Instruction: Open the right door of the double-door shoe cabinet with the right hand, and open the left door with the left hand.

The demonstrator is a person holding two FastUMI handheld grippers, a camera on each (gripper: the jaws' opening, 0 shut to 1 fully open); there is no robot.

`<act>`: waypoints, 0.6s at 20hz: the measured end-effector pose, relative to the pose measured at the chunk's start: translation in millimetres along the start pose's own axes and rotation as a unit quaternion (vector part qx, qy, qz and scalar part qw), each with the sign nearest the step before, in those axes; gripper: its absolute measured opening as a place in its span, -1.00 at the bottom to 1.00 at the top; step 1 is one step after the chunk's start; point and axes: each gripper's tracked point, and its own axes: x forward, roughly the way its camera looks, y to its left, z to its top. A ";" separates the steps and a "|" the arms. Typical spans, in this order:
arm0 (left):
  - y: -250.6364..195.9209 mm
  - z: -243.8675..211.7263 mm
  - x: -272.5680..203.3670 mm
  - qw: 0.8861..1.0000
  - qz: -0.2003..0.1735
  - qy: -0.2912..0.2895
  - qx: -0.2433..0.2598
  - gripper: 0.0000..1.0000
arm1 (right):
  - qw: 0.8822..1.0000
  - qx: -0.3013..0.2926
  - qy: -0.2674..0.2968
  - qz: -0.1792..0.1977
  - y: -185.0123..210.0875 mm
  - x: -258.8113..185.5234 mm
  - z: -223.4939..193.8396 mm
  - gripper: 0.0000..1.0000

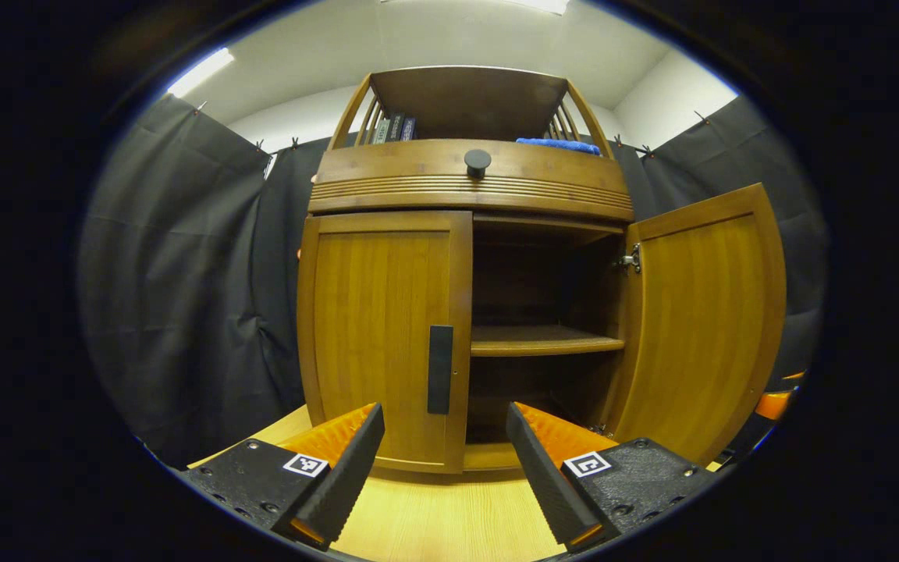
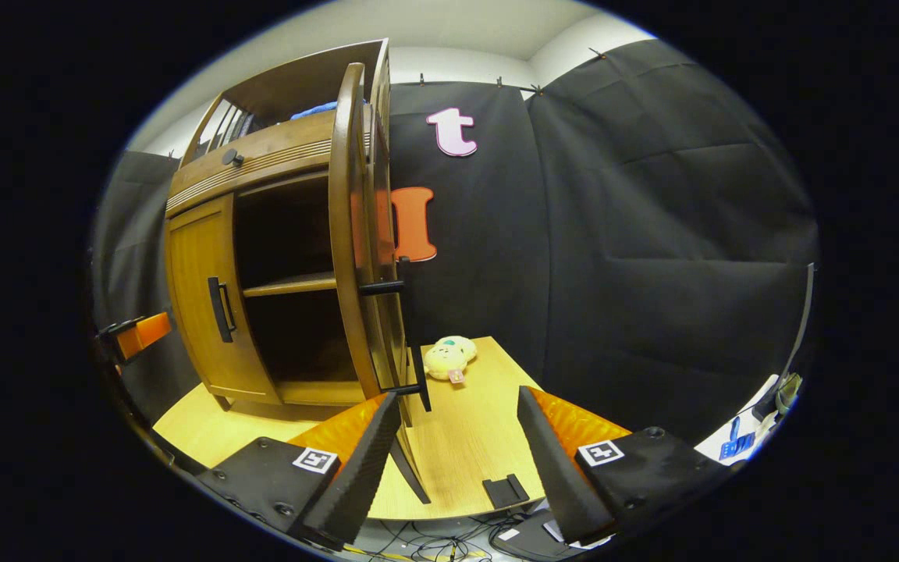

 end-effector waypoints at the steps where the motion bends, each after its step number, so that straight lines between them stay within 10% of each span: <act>1: 0.9 -1.1 15.5 1.000 -0.001 0.002 -0.004 0.84 | 1.000 0.000 0.002 -0.004 -1.9 -1.3 -1.6 0.95; 12: 13.0 -11.8 120.3 1.000 -0.010 -0.003 0.023 0.84 | 0.998 0.011 0.015 -0.052 -8.6 -14.6 -14.7 0.95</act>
